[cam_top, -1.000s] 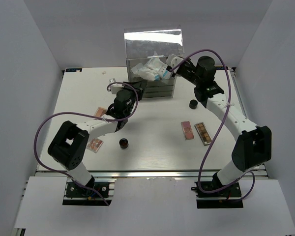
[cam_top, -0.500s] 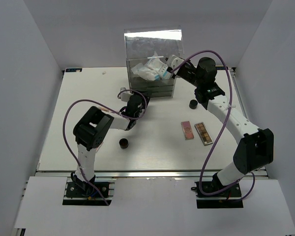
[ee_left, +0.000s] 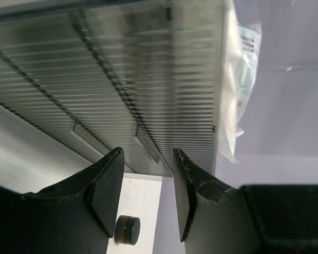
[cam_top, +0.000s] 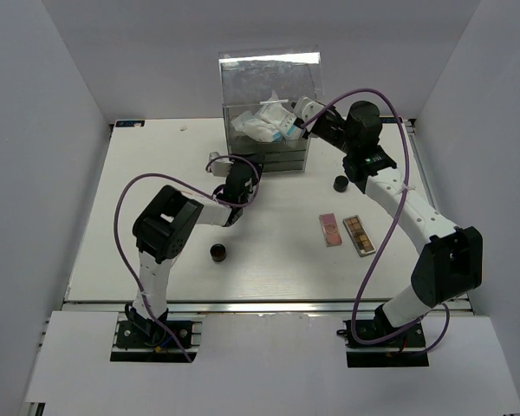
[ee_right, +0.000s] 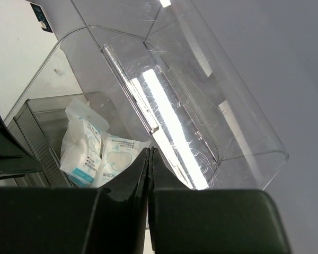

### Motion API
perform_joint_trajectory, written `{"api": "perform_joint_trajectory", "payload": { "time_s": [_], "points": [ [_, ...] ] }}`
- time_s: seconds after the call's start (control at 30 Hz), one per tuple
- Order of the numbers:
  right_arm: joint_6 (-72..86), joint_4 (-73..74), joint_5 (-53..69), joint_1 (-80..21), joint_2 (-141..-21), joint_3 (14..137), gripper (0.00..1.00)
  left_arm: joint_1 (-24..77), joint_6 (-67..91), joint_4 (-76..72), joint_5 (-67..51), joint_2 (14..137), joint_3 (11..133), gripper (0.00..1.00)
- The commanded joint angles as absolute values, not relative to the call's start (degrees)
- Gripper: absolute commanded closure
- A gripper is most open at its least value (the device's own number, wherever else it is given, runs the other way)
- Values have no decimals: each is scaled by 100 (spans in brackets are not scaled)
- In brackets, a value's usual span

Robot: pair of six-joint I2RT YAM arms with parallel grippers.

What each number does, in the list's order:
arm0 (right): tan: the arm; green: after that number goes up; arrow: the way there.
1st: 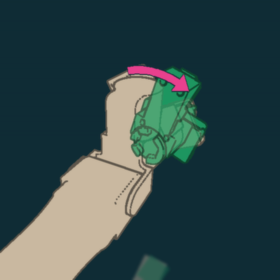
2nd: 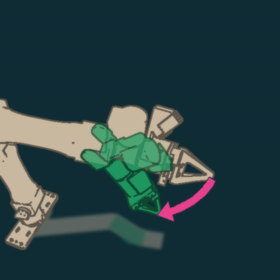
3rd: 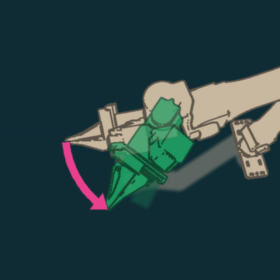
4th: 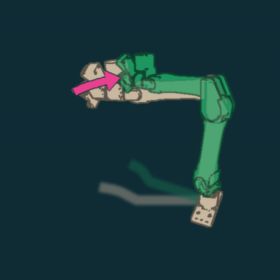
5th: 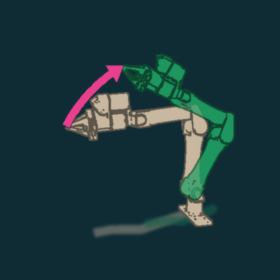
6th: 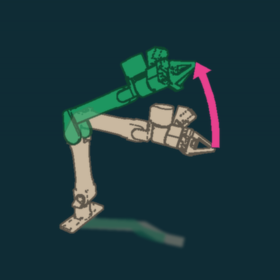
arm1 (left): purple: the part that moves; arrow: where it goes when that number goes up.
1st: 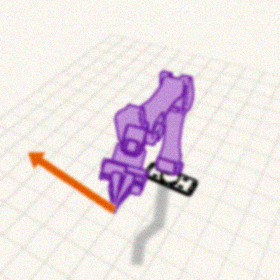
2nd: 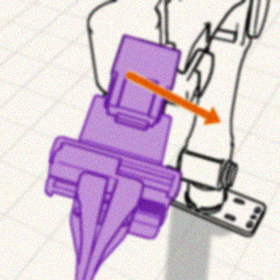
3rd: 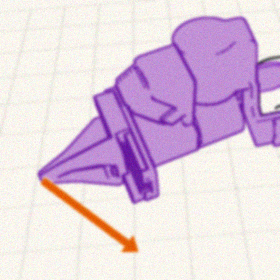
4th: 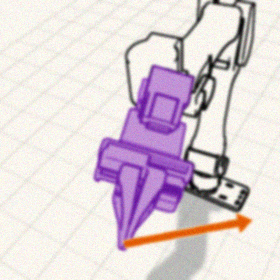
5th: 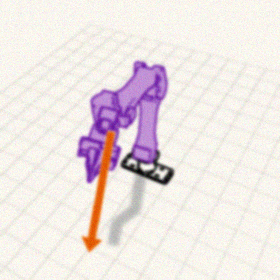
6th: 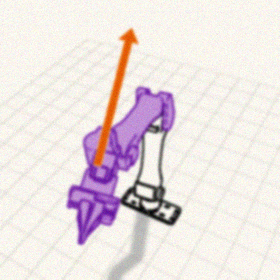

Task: Organize the makeup

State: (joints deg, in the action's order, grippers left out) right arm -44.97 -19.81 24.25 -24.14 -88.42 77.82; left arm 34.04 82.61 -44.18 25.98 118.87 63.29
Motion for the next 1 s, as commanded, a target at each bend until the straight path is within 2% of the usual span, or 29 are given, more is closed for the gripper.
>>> {"api": "perform_joint_trajectory", "payload": {
  "time_s": [0.0,0.43,0.53,0.57,0.7,0.97],
  "points": [
    [-4438,-2250,2435,-2443,-8569,7831,98,3436,8481,-4403,2856,12014,6504,48],
    [-4403,-2250,2435,-2452,-8534,7787,98,3278,8613,-4254,3041,12348,6961,53],
    [-4412,-2241,2443,-2452,-8525,7761,98,3261,8605,-4341,3015,12375,6917,66],
    [-4412,-2241,2443,-2452,-8525,7761,98,3252,8622,-4377,3006,12375,6891,74],
    [-4421,-2250,2435,-2443,-8508,7734,98,3252,8675,-4579,2971,12349,6645,89],
    [-4412,-2250,2408,-2452,-8508,7682,98,3261,8596,-5053,2813,12050,5987,100]
  ]
}}
